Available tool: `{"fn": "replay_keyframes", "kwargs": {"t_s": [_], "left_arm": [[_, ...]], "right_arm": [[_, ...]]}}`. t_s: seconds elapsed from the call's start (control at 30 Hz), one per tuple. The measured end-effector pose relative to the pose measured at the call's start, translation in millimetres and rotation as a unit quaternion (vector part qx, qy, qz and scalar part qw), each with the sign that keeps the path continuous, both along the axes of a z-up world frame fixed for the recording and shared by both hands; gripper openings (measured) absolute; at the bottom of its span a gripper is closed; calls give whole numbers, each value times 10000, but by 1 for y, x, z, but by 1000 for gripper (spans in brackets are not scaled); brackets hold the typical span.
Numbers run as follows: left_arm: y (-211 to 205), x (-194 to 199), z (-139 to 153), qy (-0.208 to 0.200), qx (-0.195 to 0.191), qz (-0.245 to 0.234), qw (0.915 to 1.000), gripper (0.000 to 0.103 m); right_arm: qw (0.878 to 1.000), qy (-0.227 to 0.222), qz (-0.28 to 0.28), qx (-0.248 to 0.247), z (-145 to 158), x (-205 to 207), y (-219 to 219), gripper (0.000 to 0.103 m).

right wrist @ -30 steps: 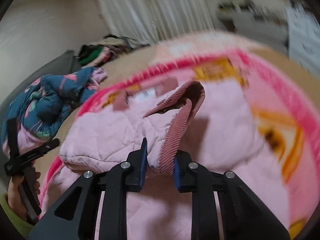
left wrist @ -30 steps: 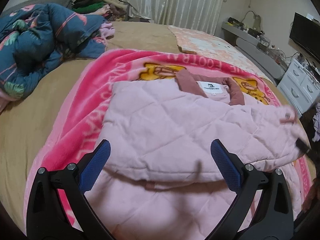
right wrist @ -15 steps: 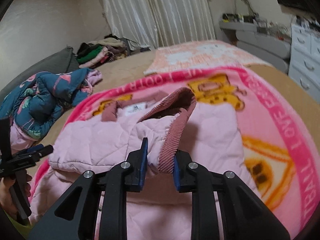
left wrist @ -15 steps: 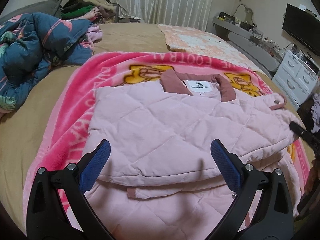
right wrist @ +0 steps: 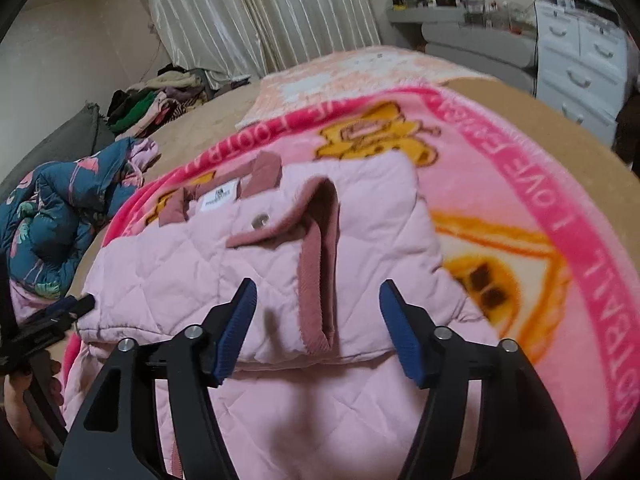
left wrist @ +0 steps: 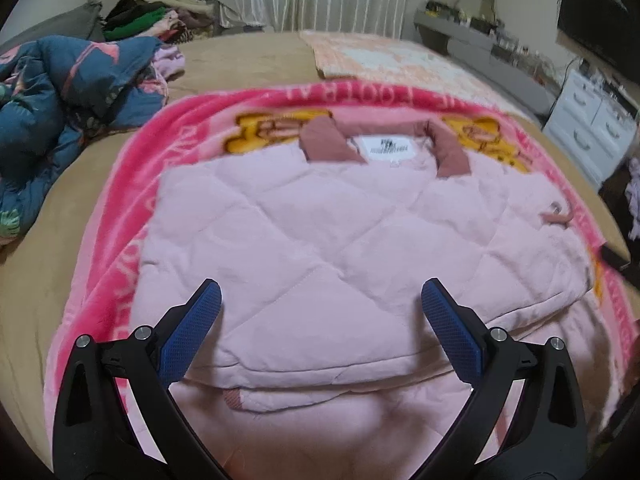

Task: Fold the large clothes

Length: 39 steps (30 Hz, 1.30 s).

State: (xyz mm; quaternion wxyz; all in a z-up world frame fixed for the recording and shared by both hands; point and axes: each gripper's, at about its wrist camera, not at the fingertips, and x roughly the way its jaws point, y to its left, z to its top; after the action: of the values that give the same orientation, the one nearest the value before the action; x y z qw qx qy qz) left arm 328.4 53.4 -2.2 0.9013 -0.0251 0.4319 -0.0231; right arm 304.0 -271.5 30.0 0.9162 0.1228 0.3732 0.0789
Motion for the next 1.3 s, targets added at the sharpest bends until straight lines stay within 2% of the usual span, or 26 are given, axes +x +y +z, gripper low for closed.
{"fn": "replay_keyframes", "kwargs": {"t_s": [0.03, 0.1, 0.27, 0.5, 0.63, 0.7, 0.77, 1.0, 1.3], "left_arm": [[0, 6, -10, 217, -26, -12, 9998, 94], [1, 10, -23, 399, -76, -2, 9992, 94], [9, 12, -43, 464, -249, -25, 9986, 95], [13, 11, -46, 455, -309, -103, 9984, 95], [13, 11, -47, 439, -329, -119, 9984, 95], [14, 11, -47, 430, -345, -132, 9984, 95], [14, 11, -48, 419, -313, -149, 9985, 95], [11, 11, -49, 377, -211, -153, 9990, 95], [13, -1, -38, 416, -364, -25, 9985, 94]], "right_arm": [[10000, -63, 42, -51, 4, -1, 3, 67], [9992, -245, 226, -239, 16, -3, 15, 69], [9942, -396, 803, -592, 30, 3, 52, 73], [9829, -89, 1456, -1127, 20, 33, 110, 74], [9770, 377, 1542, -1423, -5, 58, 126, 74], [9743, 892, 1513, -1412, -24, 69, 126, 74], [9746, 1145, 1500, -1208, -42, 77, 120, 79], [9753, 1051, 1471, -1269, -64, 78, 120, 80], [9798, 960, 1373, -1090, -51, 54, 107, 82]]}}
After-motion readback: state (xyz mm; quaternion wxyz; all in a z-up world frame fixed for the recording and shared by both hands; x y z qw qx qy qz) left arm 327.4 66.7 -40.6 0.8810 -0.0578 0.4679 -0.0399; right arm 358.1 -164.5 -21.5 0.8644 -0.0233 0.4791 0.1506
